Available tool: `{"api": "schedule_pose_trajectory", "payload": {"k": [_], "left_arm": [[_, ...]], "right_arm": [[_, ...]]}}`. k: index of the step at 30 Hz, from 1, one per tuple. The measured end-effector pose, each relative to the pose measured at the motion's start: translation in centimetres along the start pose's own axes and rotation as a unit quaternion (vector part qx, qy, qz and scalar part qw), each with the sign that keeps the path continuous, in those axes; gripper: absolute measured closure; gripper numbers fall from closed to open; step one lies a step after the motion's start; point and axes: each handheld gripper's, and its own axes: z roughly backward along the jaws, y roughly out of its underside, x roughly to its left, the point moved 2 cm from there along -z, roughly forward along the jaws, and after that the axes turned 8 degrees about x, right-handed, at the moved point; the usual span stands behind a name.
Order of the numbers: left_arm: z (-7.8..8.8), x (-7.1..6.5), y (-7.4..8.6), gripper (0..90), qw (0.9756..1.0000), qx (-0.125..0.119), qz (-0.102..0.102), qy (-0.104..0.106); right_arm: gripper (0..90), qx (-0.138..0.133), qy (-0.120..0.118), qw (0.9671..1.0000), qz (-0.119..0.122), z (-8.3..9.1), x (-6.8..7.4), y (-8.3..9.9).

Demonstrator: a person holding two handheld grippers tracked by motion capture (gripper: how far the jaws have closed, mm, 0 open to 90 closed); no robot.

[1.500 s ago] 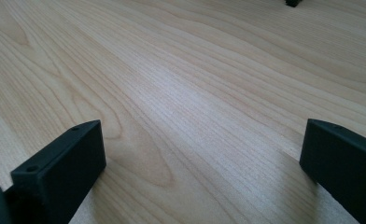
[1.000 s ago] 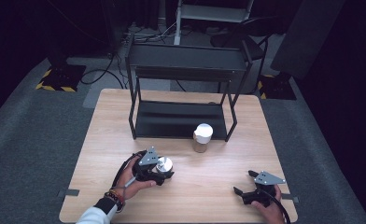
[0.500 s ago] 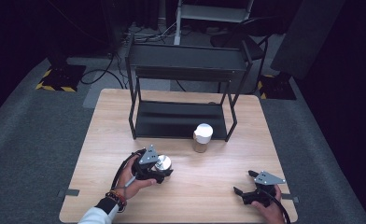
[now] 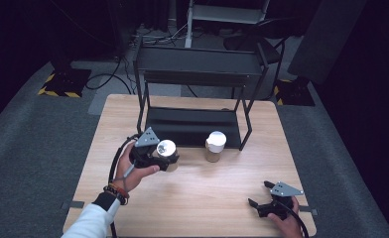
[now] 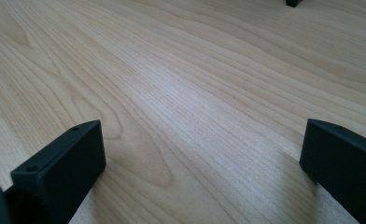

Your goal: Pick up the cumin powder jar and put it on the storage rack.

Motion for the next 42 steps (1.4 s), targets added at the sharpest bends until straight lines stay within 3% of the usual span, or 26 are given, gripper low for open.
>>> {"api": "schedule_pose_trajectory", "payload": {"k": [13, 26, 42], "left_arm": [[2.6, 1.6, -7.8, 30.6, 1.0000, -0.004, -0.007, -0.001], [5.5, 2.8, -14.2, 30.6, 0.9993, -0.035, 0.000, -0.010], [7.1, 2.8, -21.7, 30.6, 0.9986, -0.037, -0.020, -0.031]], "right_arm": [[0.0, 0.000, 0.001, 1.0000, -0.001, 0.0, 0.1, 0.0], [0.0, 0.000, 0.002, 1.0000, -0.001, 0.0, 0.1, 0.0], [0.0, 0.000, 0.002, 1.0000, -0.001, 0.0, 0.1, 0.0]]}}
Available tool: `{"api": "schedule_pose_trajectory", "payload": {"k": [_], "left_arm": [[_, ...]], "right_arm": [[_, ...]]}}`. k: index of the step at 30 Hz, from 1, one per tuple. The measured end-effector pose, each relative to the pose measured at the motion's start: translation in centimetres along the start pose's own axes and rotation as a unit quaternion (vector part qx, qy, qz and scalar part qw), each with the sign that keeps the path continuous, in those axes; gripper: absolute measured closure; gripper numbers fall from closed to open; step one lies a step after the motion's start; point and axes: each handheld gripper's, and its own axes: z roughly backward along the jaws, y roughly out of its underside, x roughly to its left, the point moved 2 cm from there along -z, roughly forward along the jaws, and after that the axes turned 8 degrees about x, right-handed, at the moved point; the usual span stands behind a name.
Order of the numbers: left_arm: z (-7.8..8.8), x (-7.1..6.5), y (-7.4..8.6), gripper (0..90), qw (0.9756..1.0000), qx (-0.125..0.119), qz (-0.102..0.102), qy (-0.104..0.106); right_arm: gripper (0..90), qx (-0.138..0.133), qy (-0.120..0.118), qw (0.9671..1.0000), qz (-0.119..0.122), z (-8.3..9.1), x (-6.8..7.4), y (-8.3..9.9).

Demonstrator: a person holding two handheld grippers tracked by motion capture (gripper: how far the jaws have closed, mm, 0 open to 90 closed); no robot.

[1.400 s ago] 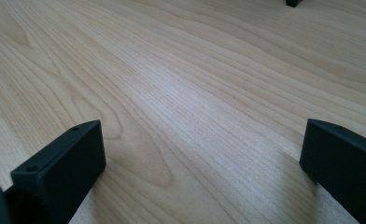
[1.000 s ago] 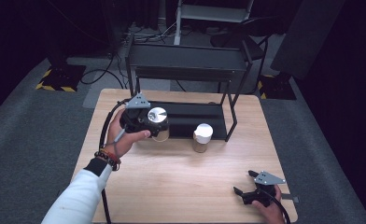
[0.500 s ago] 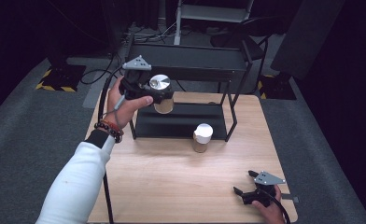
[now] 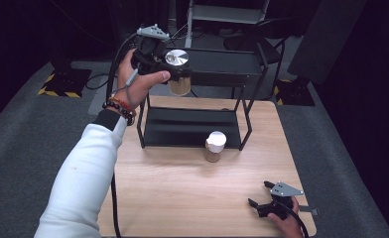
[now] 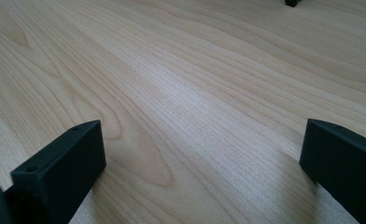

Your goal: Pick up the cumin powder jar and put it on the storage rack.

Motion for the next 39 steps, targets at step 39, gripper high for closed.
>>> {"api": "schedule_pose_trajectory", "payload": {"k": [39], "left_arm": [[-6.7, 5.1, -6.0, 30.5, 0.9972, 0.027, 0.036, -0.059]], "right_arm": [[0.0, 0.000, 0.000, 1.0000, 0.000, 0.0, 0.0, 0.0]]}}
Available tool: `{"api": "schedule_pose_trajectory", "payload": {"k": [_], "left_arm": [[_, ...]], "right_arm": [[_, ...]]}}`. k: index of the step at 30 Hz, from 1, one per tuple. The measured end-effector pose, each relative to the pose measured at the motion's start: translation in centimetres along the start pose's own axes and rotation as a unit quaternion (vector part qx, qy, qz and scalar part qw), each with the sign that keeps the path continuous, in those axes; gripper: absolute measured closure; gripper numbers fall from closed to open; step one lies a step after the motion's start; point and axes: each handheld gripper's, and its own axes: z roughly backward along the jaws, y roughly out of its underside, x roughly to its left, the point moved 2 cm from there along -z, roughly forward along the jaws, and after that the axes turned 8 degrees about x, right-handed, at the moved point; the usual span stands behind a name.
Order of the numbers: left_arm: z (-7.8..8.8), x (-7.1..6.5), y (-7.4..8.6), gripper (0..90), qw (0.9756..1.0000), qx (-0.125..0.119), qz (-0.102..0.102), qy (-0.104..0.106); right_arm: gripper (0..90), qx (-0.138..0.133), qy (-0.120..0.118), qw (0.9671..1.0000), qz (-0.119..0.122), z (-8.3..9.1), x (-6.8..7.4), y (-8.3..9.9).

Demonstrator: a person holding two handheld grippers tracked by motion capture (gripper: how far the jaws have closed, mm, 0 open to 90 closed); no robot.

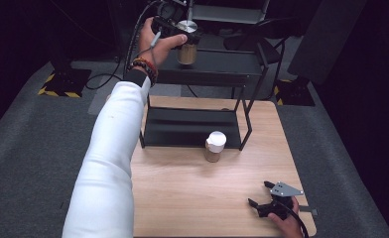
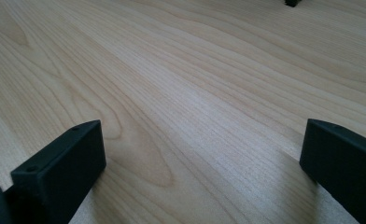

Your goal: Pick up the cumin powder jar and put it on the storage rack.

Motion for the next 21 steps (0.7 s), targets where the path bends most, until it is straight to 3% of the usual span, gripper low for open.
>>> {"api": "schedule_pose_trajectory", "payload": {"k": [12, 21], "left_arm": [[-2.0, 0.7, 0.7, 30.5, 0.9998, 0.015, 0.009, 0.000], [-2.5, 1.2, 1.3, 30.4, 0.9998, 0.000, 0.019, 0.012]], "right_arm": [[0.0, 0.000, 0.000, 1.0000, 0.000, 0.0, 0.0, 0.0], [0.0, 0.000, 0.000, 1.0000, 0.000, 0.0, 0.0, 0.0]]}}
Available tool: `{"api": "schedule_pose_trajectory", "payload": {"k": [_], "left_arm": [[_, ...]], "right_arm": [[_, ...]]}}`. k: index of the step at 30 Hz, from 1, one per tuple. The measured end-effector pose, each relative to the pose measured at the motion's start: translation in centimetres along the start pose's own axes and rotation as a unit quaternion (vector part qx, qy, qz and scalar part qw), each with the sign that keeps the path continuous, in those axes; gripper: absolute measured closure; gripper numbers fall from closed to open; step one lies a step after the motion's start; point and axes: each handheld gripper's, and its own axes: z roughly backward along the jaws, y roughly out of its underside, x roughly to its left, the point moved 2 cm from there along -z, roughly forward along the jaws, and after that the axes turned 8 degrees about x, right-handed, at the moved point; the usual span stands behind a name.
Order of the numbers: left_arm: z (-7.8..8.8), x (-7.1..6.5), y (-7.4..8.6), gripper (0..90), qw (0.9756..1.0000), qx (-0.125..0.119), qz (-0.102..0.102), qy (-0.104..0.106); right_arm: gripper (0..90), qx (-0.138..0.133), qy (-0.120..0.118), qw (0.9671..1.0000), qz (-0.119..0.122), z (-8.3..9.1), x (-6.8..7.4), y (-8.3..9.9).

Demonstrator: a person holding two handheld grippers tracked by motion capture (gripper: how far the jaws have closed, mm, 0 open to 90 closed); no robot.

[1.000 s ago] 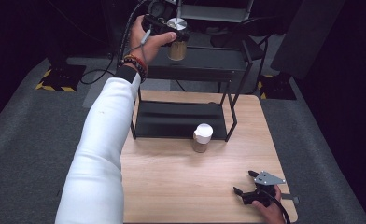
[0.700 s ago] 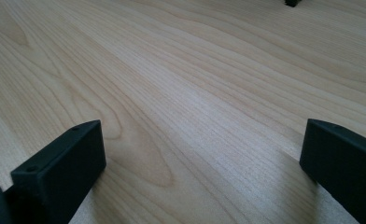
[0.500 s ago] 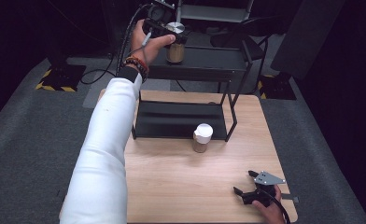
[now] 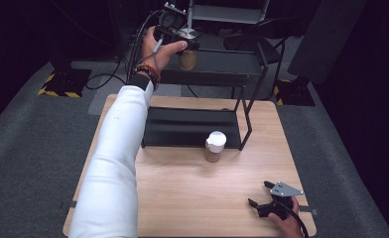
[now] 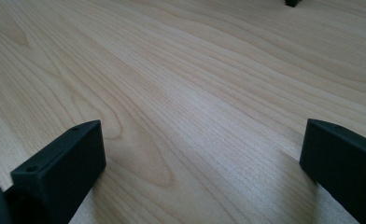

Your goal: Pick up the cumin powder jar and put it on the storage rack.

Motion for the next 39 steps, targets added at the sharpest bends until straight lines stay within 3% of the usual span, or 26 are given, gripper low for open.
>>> {"api": "schedule_pose_trajectory", "payload": {"k": [5, 8, 11, 15, 20, 27, 39], "left_arm": [[-0.1, 0.1, 0.2, 28.0, 1.0000, -0.007, 0.006, 0.002], [-0.1, -0.4, 0.0, 11.4, 0.9998, -0.007, 0.004, -0.015], [0.4, -0.8, -0.1, 1.2, 0.9996, -0.020, 0.006, -0.022], [1.8, -1.2, -0.1, 0.4, 0.9989, -0.032, -0.028, -0.021], [3.7, -2.1, -0.1, 0.5, 0.9975, -0.034, -0.054, -0.029], [6.2, -3.2, 1.2, 0.3, 0.9954, -0.065, -0.063, -0.032], [9.5, -5.1, 4.2, 0.2, 0.9928, -0.086, -0.075, -0.036]], "right_arm": [[0.0, 0.000, 0.000, 1.0000, 0.000, 0.0, 0.0, 0.0], [0.0, 0.000, 0.000, 1.0000, 0.000, 0.0, 0.0, 0.0], [0.0, 0.000, 0.000, 1.0000, 0.000, 0.0, 0.0, 0.0], [0.0, 0.000, 0.000, 1.0000, 0.000, 0.0, 0.0, 0.0], [0.0, 0.000, 0.000, 1.0000, 0.000, 0.0, 0.0, 0.0], [0.0, 0.000, 0.000, 1.0000, 0.000, 0.0, 0.0, 0.0], [0.0, 0.000, 0.000, 1.0000, 0.000, 0.0, 0.0, 0.0]]}}
